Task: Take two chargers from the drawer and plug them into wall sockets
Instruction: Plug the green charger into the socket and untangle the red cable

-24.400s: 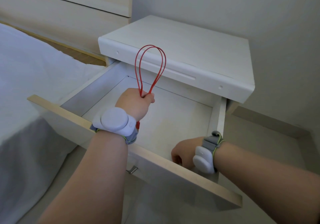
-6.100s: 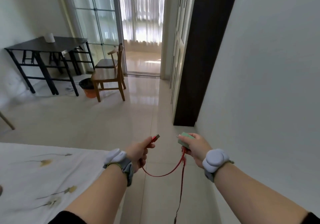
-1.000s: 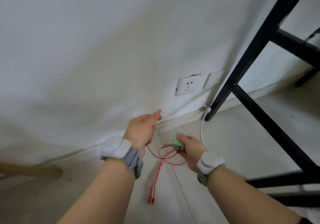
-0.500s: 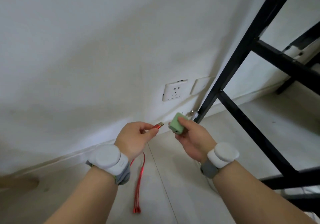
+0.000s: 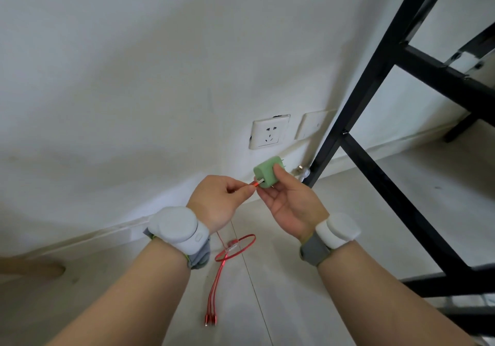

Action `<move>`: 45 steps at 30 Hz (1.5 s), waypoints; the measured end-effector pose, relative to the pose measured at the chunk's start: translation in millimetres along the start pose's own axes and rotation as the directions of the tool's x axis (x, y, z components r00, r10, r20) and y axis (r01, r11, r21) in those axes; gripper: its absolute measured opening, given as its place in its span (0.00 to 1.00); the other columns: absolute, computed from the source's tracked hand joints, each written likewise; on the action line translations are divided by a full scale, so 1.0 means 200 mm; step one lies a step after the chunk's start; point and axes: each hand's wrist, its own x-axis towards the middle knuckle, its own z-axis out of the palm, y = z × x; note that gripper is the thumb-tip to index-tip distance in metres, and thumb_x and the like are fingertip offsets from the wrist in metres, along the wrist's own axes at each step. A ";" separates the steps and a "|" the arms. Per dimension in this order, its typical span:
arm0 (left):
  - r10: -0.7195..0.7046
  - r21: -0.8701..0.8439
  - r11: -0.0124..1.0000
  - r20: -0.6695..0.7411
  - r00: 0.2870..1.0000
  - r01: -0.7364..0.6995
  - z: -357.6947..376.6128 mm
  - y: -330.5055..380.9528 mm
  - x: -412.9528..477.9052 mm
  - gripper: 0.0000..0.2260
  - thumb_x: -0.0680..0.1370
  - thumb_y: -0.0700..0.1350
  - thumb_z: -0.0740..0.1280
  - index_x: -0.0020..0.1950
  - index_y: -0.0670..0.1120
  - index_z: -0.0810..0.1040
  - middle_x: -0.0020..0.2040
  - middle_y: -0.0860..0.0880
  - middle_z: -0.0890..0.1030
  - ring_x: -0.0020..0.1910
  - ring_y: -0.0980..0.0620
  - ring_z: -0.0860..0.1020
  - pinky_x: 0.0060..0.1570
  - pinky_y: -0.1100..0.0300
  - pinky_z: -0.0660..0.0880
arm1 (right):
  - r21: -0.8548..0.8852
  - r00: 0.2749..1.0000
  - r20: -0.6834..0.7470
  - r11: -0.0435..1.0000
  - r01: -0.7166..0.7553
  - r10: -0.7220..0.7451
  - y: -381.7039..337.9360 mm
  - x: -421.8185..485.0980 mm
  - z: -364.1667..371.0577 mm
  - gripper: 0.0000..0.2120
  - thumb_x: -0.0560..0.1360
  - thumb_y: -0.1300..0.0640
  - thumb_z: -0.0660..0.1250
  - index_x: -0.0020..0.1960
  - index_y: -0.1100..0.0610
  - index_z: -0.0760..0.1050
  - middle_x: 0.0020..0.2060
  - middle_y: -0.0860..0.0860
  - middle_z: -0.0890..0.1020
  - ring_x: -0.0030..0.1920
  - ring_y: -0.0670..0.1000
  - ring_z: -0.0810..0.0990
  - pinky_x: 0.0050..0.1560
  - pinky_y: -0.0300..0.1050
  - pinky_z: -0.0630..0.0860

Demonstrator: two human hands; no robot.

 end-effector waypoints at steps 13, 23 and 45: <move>0.027 -0.076 0.997 -0.031 0.999 -0.029 0.05 0.02 0.01 0.07 0.73 0.53 0.68 0.34 0.57 0.80 0.30 0.55 0.78 0.29 0.59 0.73 0.28 0.76 0.67 | -0.041 0.994 0.068 0.995 0.093 -0.090 -0.01 -0.01 -0.01 0.14 0.69 0.56 0.68 0.53 0.61 0.75 0.43 0.54 0.85 0.45 0.50 0.84 0.48 0.42 0.81; 0.054 -0.096 0.994 -0.065 0.996 -0.061 0.04 0.00 0.00 0.11 0.73 0.52 0.68 0.30 0.59 0.77 0.32 0.50 0.79 0.30 0.56 0.73 0.28 0.76 0.66 | -0.061 0.995 0.072 0.995 0.077 -0.073 0.00 -0.01 0.01 0.16 0.70 0.57 0.67 0.56 0.61 0.74 0.43 0.54 0.85 0.45 0.51 0.84 0.54 0.44 0.79; 0.084 -0.043 0.996 0.009 0.996 -0.083 0.13 -0.02 0.02 0.09 0.77 0.51 0.63 0.47 0.52 0.83 0.38 0.54 0.82 0.42 0.53 0.78 0.44 0.64 0.72 | -0.218 0.998 -0.035 0.975 0.041 -0.050 -0.02 0.04 0.07 0.13 0.77 0.59 0.58 0.57 0.65 0.73 0.45 0.60 0.82 0.40 0.54 0.83 0.44 0.47 0.81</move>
